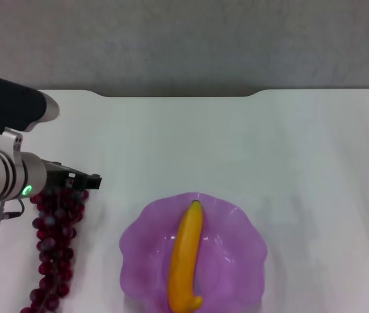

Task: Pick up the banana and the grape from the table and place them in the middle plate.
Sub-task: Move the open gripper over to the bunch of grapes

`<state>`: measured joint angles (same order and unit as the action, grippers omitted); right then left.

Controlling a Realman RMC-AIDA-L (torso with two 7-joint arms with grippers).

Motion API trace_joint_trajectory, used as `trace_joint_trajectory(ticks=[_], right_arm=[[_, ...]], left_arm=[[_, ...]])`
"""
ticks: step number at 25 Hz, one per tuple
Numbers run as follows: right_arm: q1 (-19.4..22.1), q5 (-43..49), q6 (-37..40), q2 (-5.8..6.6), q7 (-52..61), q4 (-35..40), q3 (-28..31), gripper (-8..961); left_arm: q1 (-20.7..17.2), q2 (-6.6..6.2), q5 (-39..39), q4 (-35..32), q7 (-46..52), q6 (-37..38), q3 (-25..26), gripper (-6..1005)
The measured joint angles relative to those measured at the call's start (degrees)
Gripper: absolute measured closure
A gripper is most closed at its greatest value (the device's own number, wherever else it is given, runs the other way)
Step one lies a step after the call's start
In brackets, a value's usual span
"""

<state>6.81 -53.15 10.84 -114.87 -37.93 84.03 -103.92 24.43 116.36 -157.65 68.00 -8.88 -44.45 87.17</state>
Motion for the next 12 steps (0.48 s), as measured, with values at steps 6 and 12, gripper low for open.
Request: trace_joint_trajectory(ticks=[6,12], right_arm=[[-0.6,0.0,-0.4,0.0,0.0,-0.1,-0.3,368],[-1.0,0.0,-0.6,0.05,-0.1,-0.1,-0.4,369]], left_arm=[[0.7,-0.03,-0.3,-1.9,0.3,0.7,0.7,147],[2.4,-0.06,-1.6,-5.7,0.5,0.9,1.4,148]])
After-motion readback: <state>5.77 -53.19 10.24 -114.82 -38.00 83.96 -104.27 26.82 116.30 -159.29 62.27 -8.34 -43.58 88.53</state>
